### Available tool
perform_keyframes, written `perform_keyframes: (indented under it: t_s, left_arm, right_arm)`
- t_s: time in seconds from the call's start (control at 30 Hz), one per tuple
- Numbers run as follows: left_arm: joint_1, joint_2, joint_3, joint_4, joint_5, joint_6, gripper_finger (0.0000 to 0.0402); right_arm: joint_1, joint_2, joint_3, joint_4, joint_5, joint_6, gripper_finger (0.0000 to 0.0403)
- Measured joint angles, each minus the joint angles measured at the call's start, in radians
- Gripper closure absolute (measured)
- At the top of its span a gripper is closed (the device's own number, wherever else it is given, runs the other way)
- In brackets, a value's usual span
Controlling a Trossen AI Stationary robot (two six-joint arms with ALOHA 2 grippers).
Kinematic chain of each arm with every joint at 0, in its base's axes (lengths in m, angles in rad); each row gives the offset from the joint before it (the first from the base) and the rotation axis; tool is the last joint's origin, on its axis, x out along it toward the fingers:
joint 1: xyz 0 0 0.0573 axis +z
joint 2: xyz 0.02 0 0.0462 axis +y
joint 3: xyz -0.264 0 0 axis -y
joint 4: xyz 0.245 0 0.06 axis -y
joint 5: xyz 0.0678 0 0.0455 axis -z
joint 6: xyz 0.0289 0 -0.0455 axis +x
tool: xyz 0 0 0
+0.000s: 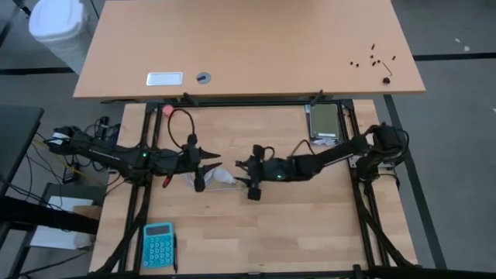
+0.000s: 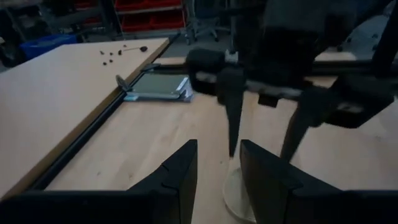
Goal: Screw lightbulb
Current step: Insert the lightbulb into the lamp holder
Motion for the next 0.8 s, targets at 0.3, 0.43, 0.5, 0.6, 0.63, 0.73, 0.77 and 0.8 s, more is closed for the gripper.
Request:
perform_keyframes:
  t_s: [0.3,0.43,0.5,0.6,0.63,0.73,0.77,0.8]
  left_arm:
    - [-0.023,-0.028,-0.001,0.031,-0.063,0.049,0.0275]
    - [-0.031,-0.079,-0.001,0.034,-0.099,0.054,0.0275]
    - [-0.033,-0.108,-0.001,0.019,-0.112,0.054,0.0275]
    - [-0.036,-0.143,0.000,-0.016,-0.141,0.061,0.0275]
    - [-0.037,-0.154,-0.001,-0.037,-0.152,0.067,0.0275]
    - [-0.036,-0.191,-0.001,-0.104,-0.183,0.077,0.0275]
    - [-0.036,-0.205,-0.001,-0.116,-0.183,0.076,0.0275]
    - [-0.035,-0.214,-0.001,-0.136,-0.186,0.076,0.0275]
  right_arm:
    - [-0.031,0.148,0.285,-0.405,-0.063,0.120,0.0166]
    - [-0.045,0.211,0.356,-0.506,-0.079,0.169,0.0146]
    - [-0.050,0.223,0.381,-0.535,-0.082,0.191,0.0136]
    - [-0.055,0.261,0.418,-0.556,-0.106,0.204,0.0126]
    - [-0.056,0.274,0.425,-0.577,-0.108,0.204,0.0124]
    - [-0.057,0.309,0.452,-0.584,-0.134,0.211,0.0122]
    - [-0.057,0.318,0.462,-0.583,-0.146,0.212,0.0122]
    - [-0.057,0.325,0.468,-0.588,-0.154,0.212,0.0122]
